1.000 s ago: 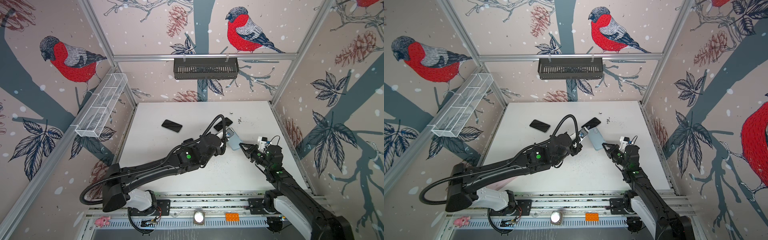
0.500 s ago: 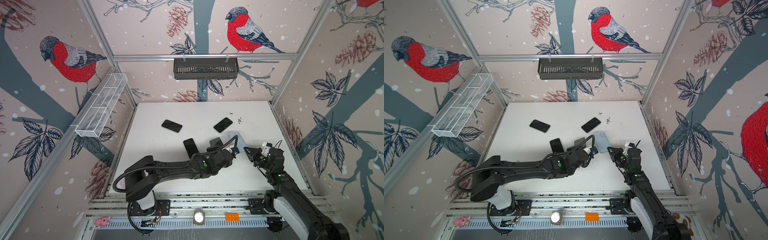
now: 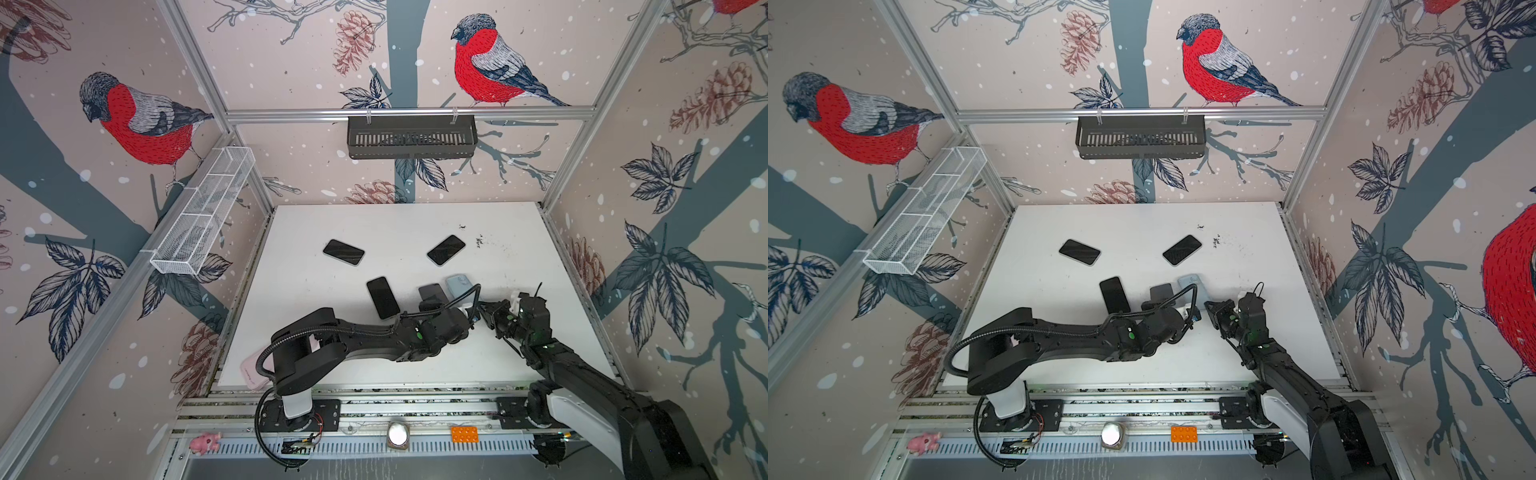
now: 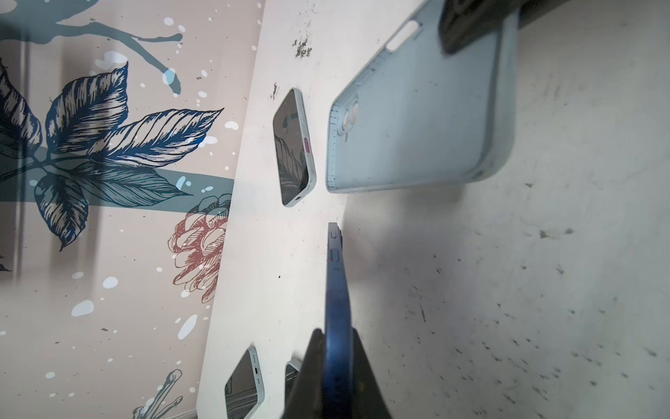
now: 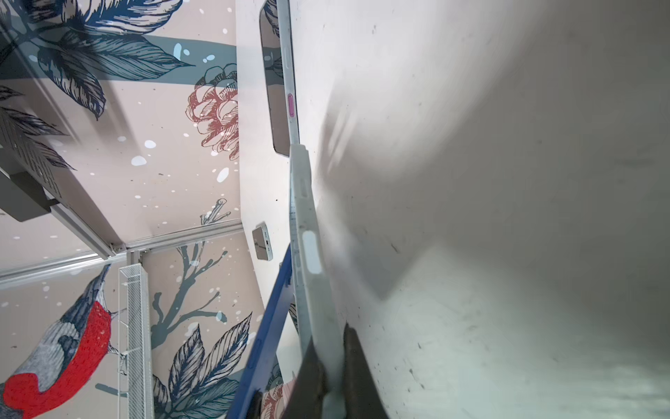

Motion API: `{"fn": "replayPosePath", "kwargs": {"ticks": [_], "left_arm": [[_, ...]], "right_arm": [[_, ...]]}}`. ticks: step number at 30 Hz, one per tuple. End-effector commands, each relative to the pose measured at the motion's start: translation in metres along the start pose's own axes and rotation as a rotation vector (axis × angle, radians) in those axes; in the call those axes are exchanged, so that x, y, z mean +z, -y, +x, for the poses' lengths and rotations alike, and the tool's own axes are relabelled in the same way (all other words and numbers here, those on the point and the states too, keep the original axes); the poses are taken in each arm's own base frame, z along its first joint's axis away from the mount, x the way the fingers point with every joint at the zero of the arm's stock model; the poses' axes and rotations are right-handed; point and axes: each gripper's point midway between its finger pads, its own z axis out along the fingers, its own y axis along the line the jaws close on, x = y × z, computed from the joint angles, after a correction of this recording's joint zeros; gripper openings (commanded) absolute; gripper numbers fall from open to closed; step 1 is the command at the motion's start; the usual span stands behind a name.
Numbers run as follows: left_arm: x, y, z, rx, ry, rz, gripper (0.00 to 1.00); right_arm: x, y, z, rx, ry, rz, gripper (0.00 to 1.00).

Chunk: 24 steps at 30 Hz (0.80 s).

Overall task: Take the phone out of the phone case
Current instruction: Place the phone case at the center of the table.

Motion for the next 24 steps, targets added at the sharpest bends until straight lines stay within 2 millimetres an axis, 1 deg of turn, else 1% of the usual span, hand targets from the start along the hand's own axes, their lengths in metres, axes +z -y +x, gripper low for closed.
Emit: {"fn": "replayPosePath", "kwargs": {"ticks": [1,2,6,7,9,17,21,24], "left_arm": [[0.001,0.001,-0.007,0.010,0.038,-0.010,0.00],[0.002,0.004,-0.006,0.018,0.039,-0.001,0.01],[0.003,0.008,-0.006,0.034,0.042,0.008,0.13],[0.004,0.013,0.001,0.049,0.029,0.017,0.16],[0.004,0.017,0.003,0.064,0.025,0.022,0.22],[0.007,0.026,0.011,0.091,0.006,0.030,0.35],[0.010,0.033,0.014,0.100,-0.003,0.041,0.36],[0.011,0.037,0.017,0.107,-0.010,0.048,0.41]], "right_arm": [[0.002,-0.009,-0.006,0.015,0.043,-0.032,0.04],[0.003,-0.007,-0.005,0.019,0.040,-0.029,0.04],[0.006,-0.001,-0.001,0.035,0.035,-0.012,0.04],[0.006,0.000,0.000,0.034,0.035,-0.010,0.04],[0.006,0.002,0.002,0.036,0.036,-0.005,0.05],[0.007,0.010,0.011,0.039,0.027,0.013,0.06],[0.007,0.016,0.016,0.049,0.023,0.019,0.07],[0.007,0.018,0.019,0.046,0.016,0.023,0.09]]}}
